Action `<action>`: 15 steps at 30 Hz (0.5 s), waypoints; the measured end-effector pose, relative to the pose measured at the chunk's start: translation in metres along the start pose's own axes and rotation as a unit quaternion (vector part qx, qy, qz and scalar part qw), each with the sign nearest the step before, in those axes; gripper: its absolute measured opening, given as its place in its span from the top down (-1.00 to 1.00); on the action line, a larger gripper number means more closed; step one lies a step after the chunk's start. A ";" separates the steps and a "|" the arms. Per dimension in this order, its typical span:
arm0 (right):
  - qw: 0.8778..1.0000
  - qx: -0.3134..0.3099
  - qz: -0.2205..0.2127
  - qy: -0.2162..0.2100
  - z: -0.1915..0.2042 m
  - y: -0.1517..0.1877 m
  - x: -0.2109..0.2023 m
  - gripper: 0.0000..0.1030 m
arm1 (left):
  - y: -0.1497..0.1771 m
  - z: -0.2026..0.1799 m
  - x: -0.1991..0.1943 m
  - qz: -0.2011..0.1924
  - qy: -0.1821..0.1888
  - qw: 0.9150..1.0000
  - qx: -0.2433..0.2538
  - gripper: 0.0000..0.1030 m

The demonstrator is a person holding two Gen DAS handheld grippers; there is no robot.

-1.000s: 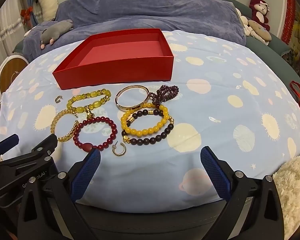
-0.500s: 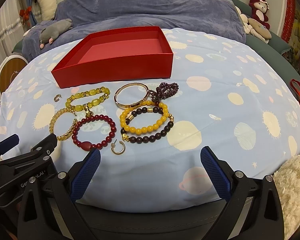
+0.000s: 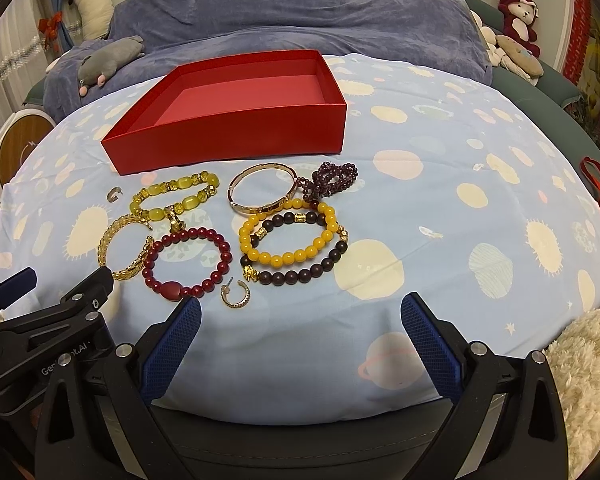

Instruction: Organize jewelry

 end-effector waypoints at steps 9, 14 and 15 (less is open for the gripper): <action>1.000 0.000 0.000 0.000 0.000 0.000 0.000 -0.87 | 0.000 0.000 -0.001 0.001 -0.001 1.000 0.000 -0.86; 1.000 0.000 0.002 0.000 0.000 0.001 0.001 -0.87 | 0.000 0.000 -0.001 0.001 -0.001 1.000 0.000 -0.86; 1.000 0.000 0.001 0.001 0.000 0.001 0.001 -0.87 | 0.000 0.000 -0.001 0.000 -0.001 1.000 0.000 -0.86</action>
Point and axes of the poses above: each gripper's, at about its wrist camera, not at the fingertips, and x roughly the way its jaws point, z to its left, y to its underside, the point moved 5 cm from there along x, roughly the way its jaws point, and after that the axes turned 7 degrees about -z, right-handed, at the moved point
